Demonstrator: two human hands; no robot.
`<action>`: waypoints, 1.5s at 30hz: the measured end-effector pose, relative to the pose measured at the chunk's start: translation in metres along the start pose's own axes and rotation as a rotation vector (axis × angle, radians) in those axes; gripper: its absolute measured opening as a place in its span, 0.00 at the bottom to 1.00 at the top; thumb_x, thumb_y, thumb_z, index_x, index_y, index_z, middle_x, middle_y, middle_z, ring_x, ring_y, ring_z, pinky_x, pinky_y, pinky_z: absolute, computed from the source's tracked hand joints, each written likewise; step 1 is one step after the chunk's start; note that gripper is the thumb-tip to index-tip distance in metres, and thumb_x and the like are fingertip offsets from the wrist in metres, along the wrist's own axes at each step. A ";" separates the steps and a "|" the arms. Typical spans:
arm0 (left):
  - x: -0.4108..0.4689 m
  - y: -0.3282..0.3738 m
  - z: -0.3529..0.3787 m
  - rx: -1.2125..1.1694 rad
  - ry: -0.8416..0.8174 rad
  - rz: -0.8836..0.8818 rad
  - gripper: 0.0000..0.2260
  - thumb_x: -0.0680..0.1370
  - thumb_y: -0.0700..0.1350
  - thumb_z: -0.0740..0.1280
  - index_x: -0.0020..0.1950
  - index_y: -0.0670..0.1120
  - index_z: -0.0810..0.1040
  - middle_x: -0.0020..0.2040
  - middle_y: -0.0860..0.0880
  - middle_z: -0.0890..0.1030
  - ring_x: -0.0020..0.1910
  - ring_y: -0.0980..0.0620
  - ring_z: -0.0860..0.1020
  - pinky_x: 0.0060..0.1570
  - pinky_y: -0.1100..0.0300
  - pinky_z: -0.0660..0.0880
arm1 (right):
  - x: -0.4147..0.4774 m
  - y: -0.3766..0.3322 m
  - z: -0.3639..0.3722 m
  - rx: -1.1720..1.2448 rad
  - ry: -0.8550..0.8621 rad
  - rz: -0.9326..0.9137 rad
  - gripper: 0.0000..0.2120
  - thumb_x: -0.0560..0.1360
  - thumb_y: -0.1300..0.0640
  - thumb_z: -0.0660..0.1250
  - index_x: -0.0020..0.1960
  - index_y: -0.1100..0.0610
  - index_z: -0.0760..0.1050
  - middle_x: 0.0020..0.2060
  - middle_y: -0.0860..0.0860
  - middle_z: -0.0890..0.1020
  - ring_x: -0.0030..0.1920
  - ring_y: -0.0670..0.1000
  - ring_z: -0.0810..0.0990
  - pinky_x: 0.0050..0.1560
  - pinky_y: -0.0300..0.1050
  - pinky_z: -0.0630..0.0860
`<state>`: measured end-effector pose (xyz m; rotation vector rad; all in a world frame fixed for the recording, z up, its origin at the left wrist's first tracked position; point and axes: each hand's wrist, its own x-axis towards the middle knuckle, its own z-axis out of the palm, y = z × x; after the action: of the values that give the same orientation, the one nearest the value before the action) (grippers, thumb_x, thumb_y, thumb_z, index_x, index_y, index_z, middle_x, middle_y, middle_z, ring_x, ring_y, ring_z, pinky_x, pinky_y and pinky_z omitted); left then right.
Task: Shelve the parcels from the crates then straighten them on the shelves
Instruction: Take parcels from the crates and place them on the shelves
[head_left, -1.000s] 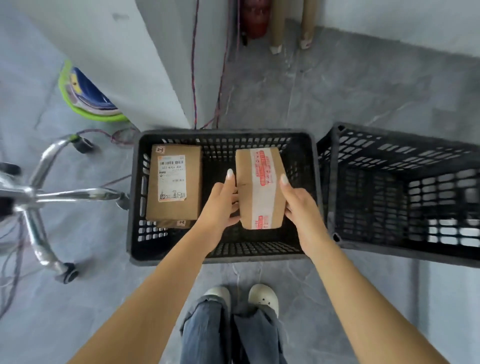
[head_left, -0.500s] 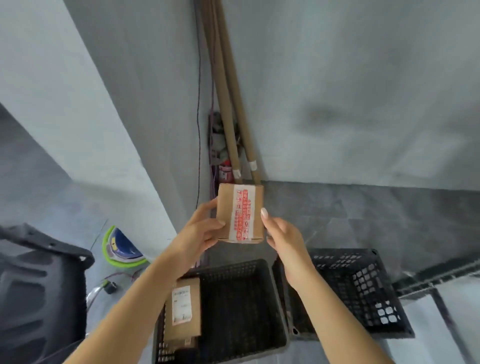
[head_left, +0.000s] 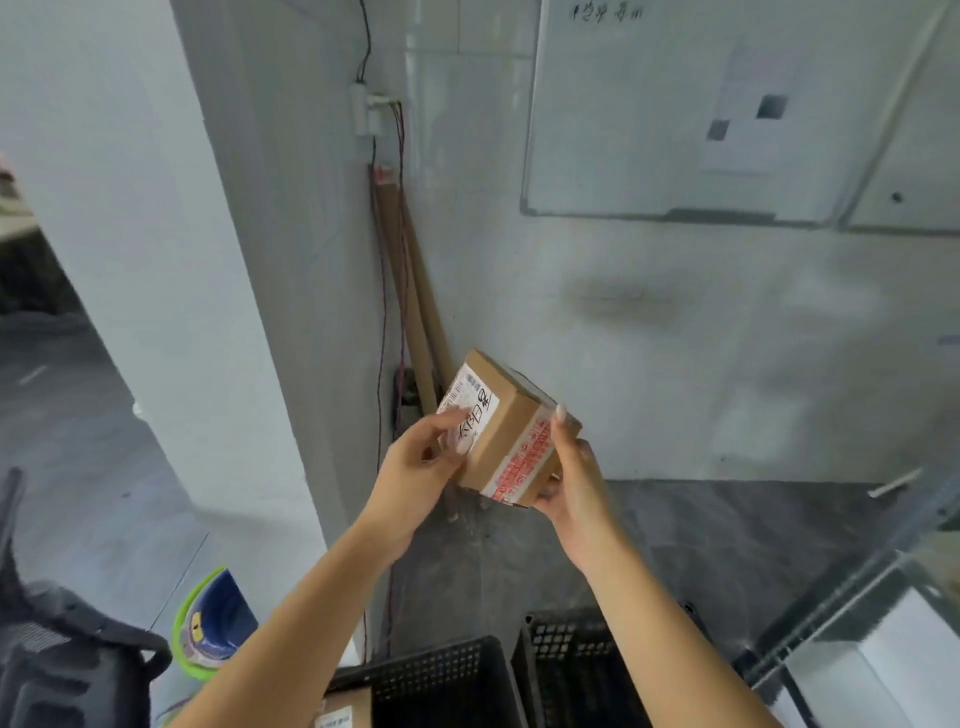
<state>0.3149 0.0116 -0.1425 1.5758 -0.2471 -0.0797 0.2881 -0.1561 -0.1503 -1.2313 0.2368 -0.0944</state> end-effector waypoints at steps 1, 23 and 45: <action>0.000 0.006 0.001 -0.019 0.012 0.010 0.13 0.77 0.38 0.67 0.58 0.52 0.78 0.66 0.52 0.72 0.60 0.55 0.74 0.42 0.73 0.75 | -0.003 -0.006 0.000 0.045 -0.021 -0.004 0.35 0.64 0.30 0.63 0.64 0.49 0.72 0.56 0.52 0.82 0.57 0.53 0.81 0.51 0.52 0.81; -0.003 0.116 0.108 -0.167 -0.516 0.073 0.42 0.64 0.46 0.80 0.70 0.67 0.63 0.61 0.51 0.79 0.58 0.50 0.79 0.60 0.47 0.75 | -0.117 -0.130 -0.079 -0.216 0.336 -0.390 0.15 0.80 0.45 0.58 0.60 0.47 0.80 0.53 0.44 0.85 0.56 0.42 0.81 0.63 0.44 0.74; -0.247 0.219 0.374 -0.139 -1.156 0.327 0.43 0.67 0.41 0.76 0.74 0.64 0.58 0.63 0.55 0.78 0.58 0.58 0.78 0.58 0.59 0.75 | -0.457 -0.188 -0.266 -0.286 0.874 -0.646 0.21 0.67 0.47 0.71 0.58 0.54 0.78 0.52 0.47 0.85 0.52 0.48 0.84 0.55 0.41 0.79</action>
<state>-0.0257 -0.3035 0.0403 1.1743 -1.3560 -0.7369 -0.2065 -0.3730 0.0025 -1.4523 0.6130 -1.2053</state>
